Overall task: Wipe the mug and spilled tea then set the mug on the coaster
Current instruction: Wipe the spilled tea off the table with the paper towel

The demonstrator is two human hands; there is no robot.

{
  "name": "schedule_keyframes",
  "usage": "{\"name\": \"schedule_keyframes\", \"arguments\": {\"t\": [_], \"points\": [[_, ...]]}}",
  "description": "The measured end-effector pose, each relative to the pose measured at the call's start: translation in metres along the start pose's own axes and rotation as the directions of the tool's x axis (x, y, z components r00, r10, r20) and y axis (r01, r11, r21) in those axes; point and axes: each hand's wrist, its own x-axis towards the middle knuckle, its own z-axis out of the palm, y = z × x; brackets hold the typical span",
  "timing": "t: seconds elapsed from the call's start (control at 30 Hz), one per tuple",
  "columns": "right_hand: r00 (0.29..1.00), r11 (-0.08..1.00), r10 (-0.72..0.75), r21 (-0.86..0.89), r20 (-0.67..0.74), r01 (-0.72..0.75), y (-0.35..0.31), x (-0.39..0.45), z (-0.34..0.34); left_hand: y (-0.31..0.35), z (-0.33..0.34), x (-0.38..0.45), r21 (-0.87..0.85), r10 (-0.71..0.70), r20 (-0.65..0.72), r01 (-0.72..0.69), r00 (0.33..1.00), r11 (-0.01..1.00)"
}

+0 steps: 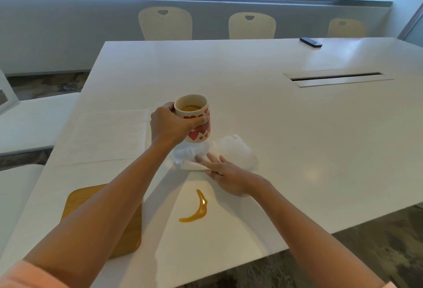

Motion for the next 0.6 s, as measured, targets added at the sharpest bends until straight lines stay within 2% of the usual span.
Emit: {"name": "schedule_keyframes", "arguments": {"t": [0.33,0.53,0.6], "points": [[0.994,0.994,-0.101,-0.036,-0.028,0.1,0.034,-0.045,0.001,-0.001,0.015,0.0,-0.003,-0.042,0.012,0.042,0.999,0.999],[0.968,0.987,0.154,-0.014,-0.199,-0.16,0.082,-0.071,-0.023,-0.004,0.021,0.0,-0.009,-0.032,0.033,0.032,0.999,0.999],[0.954,0.981,0.194,0.016,-0.228,-0.195,0.089,-0.075,-0.025,-0.004,0.024,-0.001,-0.01,-0.029,0.05,0.03,0.998,1.0]]}}
